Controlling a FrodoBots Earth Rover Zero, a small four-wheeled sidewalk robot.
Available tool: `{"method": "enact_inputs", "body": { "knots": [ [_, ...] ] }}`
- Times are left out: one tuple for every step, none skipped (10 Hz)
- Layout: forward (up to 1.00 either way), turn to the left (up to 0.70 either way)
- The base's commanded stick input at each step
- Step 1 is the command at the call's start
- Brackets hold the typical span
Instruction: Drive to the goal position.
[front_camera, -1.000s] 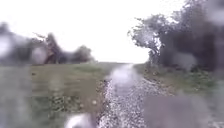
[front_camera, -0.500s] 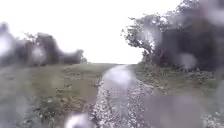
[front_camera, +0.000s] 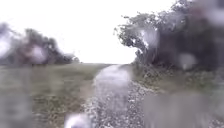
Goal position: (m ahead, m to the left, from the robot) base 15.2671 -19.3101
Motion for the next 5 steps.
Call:
{"method": "enact_inputs", "body": {
  "knots": [
    [1.0, 0.0],
    [1.0, 0.0],
    [1.0, 0.0],
    [1.0, 0.25],
    [1.0, 0.29]
  ]
}}
